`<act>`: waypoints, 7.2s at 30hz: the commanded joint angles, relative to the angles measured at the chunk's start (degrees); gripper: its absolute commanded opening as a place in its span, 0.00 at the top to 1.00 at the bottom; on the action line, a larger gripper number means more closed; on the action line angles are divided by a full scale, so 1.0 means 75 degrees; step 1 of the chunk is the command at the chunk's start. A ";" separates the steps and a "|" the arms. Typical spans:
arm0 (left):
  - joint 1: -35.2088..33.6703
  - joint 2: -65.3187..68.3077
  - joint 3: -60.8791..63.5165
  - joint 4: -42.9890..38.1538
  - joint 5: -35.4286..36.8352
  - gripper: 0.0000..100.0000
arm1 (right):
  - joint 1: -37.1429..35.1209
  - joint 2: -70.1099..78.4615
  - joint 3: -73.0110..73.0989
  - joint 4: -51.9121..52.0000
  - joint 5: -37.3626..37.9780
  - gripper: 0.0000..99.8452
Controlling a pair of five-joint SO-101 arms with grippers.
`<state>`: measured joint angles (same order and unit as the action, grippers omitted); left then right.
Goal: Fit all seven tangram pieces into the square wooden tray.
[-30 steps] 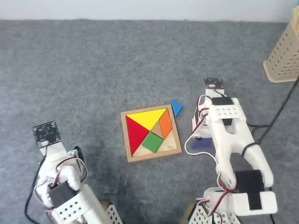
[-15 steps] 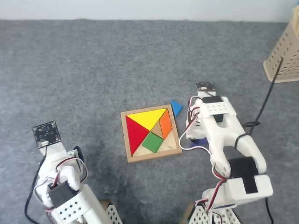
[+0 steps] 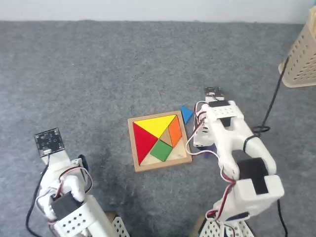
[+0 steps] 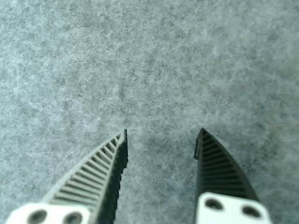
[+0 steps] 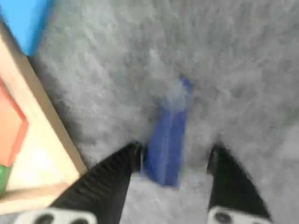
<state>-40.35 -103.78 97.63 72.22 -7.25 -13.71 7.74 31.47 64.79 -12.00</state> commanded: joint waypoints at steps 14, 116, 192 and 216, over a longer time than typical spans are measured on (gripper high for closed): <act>0.0012 -0.0082 -0.0147 0.0023 0.0070 0.77 | -0.0018 -0.0522 -0.0574 0.0463 -0.0082 0.99; 0.0012 -0.0082 -0.0147 0.0023 0.0070 0.77 | -0.1260 -0.1600 0.0516 -0.2503 0.1137 0.99; 0.0012 -0.0082 -0.0147 0.0023 0.0070 0.77 | -0.2913 -0.5363 0.3493 -0.4026 0.1536 0.99; 0.0012 -0.0082 -0.0147 0.0023 0.0070 0.77 | -0.1190 -0.0088 -0.1489 -0.2503 0.3048 0.65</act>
<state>-40.35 -103.78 97.63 72.22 -7.25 -23.56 2.99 28.04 44.40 7.69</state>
